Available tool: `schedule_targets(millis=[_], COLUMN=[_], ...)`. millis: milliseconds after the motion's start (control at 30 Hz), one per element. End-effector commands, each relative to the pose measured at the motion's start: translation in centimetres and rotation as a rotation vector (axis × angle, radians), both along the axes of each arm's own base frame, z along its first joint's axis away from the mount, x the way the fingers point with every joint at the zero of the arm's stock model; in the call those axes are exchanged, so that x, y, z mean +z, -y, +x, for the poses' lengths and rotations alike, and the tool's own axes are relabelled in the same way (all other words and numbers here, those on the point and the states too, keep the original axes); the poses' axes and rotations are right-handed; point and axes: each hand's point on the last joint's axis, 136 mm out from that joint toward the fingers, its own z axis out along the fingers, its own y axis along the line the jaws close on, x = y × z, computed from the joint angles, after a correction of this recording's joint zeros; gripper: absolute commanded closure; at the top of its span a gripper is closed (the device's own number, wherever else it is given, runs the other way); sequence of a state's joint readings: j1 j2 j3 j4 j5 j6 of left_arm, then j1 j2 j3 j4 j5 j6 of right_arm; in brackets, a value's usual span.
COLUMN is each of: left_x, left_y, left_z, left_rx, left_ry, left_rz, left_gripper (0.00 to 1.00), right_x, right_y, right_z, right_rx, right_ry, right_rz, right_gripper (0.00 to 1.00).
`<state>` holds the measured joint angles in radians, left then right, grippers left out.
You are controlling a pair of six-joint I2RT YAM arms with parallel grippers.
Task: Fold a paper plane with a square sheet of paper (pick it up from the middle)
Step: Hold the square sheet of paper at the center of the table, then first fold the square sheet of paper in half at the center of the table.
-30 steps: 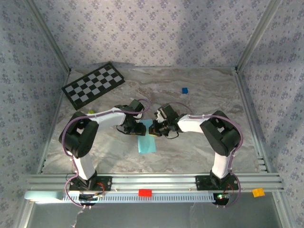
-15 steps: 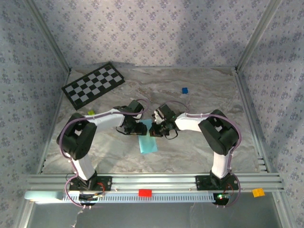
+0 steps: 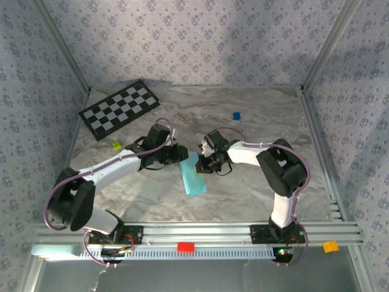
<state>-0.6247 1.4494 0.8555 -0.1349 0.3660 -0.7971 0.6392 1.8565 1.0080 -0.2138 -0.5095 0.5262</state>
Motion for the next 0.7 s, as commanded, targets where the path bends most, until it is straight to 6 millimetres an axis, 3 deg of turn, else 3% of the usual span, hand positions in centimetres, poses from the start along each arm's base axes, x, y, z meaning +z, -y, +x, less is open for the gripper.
schedule_targets(millis=[0,233,667], left_x=[-0.4,-4.2,-11.8], left_y=[2.3,2.2,-2.6], left_z=[-0.7,-1.2,-3.8], left_rx=[-0.032,-0.028,-0.047], left_ry=[-0.066,-0.144,-0.198], left_rz=[-0.122,-0.095,0.185], left_gripper=[0.82,0.87,0.88], right_x=[-4.2,-4.3,-4.8], right_y=[3.4,3.4,3.6], right_z=[-2.7,-2.8,-3.4], right_rx=[-0.026,-0.032,-0.052], right_ry=[-0.122,-0.122,-0.132], right_rz=[-0.179,-0.184,-0.194], right_gripper=[1.0,1.0,1.0])
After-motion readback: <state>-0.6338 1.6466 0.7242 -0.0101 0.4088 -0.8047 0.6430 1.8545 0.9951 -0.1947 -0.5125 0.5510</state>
